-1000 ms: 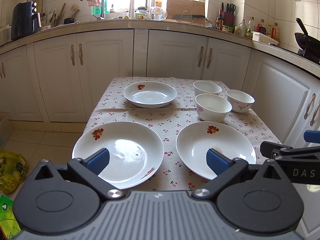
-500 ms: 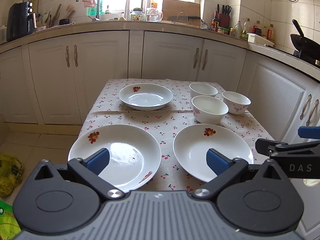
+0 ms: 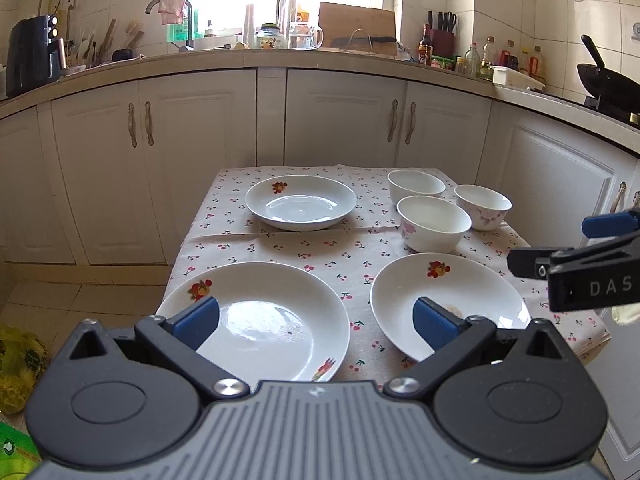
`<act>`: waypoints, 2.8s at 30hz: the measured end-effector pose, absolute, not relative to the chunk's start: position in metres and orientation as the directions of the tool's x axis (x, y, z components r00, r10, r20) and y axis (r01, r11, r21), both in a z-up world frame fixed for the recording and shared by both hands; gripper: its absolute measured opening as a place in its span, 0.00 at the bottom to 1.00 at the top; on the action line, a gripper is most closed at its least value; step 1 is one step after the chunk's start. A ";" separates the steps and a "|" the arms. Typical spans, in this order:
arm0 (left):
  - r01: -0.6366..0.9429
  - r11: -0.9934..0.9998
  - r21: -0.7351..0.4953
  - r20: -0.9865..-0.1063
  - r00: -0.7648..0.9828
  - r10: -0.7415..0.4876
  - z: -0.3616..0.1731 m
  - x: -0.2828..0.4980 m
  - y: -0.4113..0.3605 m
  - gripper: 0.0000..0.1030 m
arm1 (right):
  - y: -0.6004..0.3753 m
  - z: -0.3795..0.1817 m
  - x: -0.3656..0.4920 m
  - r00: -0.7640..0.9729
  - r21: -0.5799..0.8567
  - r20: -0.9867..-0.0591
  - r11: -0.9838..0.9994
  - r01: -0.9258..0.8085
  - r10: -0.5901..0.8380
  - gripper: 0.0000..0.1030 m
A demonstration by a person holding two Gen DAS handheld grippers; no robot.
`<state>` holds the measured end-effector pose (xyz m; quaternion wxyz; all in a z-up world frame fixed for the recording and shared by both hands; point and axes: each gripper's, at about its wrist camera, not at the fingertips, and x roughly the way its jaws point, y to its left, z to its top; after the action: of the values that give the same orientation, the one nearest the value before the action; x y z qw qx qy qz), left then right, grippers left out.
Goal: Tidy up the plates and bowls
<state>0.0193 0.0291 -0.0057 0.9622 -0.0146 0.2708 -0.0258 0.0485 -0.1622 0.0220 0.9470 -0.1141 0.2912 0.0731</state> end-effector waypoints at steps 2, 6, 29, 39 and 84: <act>0.042 0.999 -0.028 -0.516 0.855 -0.050 -0.008 0.020 0.034 0.99 | -0.159 0.025 0.054 0.827 -0.184 -0.557 0.959 -0.216 0.080 1.00; 0.057 0.998 -0.018 -0.506 0.861 -0.058 -0.014 0.022 0.045 0.99 | -0.153 0.029 0.067 0.830 -0.176 -0.545 0.952 -0.251 0.118 1.00; 0.166 0.986 -0.011 -0.607 0.783 -0.139 -0.069 0.018 0.109 0.99 | -0.094 0.005 0.119 0.670 -0.028 -0.608 0.832 -0.554 0.426 1.00; 0.250 0.967 -0.048 -0.643 0.733 -0.222 -0.093 0.036 0.121 0.99 | -0.076 -0.011 0.134 0.626 -0.032 -0.663 0.821 -0.570 0.409 1.00; 0.445 0.896 0.006 -0.600 0.718 -0.353 -0.102 0.052 0.138 0.99 | -0.021 -0.070 0.231 0.223 0.191 -0.833 0.641 -0.743 0.507 0.72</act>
<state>0.0516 0.1383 -0.1022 0.9238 0.0749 0.3073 -0.2158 0.2308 -0.0210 -0.0704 0.7719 -0.1248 0.4742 0.4048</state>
